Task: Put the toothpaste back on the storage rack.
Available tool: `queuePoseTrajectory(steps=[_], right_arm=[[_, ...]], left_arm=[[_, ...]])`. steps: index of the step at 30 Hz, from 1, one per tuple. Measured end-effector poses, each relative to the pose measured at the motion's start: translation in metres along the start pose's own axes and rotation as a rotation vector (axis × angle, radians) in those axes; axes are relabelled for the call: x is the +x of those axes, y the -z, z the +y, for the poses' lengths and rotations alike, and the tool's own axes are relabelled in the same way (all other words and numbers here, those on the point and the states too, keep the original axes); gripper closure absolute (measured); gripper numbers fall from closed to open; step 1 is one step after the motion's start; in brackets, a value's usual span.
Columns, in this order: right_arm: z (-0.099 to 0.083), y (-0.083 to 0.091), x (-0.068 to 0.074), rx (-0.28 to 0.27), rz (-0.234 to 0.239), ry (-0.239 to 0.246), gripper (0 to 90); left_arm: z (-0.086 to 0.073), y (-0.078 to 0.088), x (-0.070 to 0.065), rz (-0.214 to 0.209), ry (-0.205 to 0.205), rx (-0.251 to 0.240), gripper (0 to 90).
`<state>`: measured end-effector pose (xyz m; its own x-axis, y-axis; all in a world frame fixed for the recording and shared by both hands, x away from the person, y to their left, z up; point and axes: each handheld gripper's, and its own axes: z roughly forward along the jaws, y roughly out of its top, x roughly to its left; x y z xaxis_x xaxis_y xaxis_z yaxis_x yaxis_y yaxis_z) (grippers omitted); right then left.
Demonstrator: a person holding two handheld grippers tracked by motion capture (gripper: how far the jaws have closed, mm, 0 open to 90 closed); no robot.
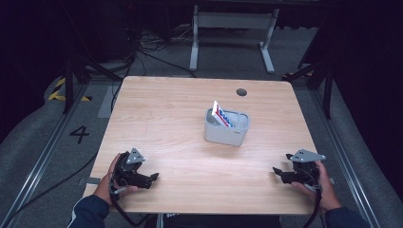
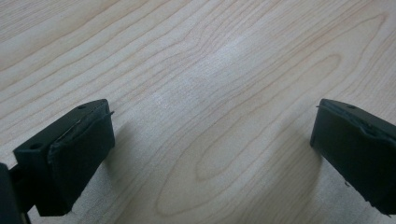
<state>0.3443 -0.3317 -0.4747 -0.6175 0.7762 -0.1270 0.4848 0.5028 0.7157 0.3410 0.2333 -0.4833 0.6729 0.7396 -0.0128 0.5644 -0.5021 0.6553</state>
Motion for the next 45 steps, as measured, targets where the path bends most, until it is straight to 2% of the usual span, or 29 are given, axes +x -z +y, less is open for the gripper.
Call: queuePoseTrajectory(steps=[2, 7, 8, 10, 17, 20, 45], right_arm=[[-0.004, -0.002, -0.003, 0.010, -0.004, -0.026, 21.5], [-0.013, -0.003, -0.012, -0.025, 0.035, -0.098, 17.2], [-0.015, -0.004, -0.015, -0.023, 0.054, -0.128, 16.6], [-0.016, -0.004, -0.018, -0.021, 0.045, -0.146, 16.5], [-0.015, -0.004, -0.019, -0.018, 0.055, -0.136, 15.3], [-0.015, -0.005, -0.020, -0.016, 0.056, -0.131, 15.1], [-0.015, -0.005, -0.020, -0.018, 0.058, -0.131, 14.6]], left_arm=[[0.000, 0.000, 0.000, 0.000, 0.000, 0.000, 0.2], [0.000, 0.000, 0.000, 0.001, 0.000, 0.003, 0.2], [0.001, 0.000, 0.000, -0.001, -0.001, 0.004, 0.2], [0.001, 0.000, 0.000, -0.001, -0.001, 0.004, 0.2], [0.001, 0.000, 0.000, 0.001, 0.001, 0.003, 0.2], [0.001, -0.001, -0.002, 0.011, 0.016, 0.006, 0.2], [0.002, -0.001, -0.002, 0.014, 0.017, 0.006, 0.2]])
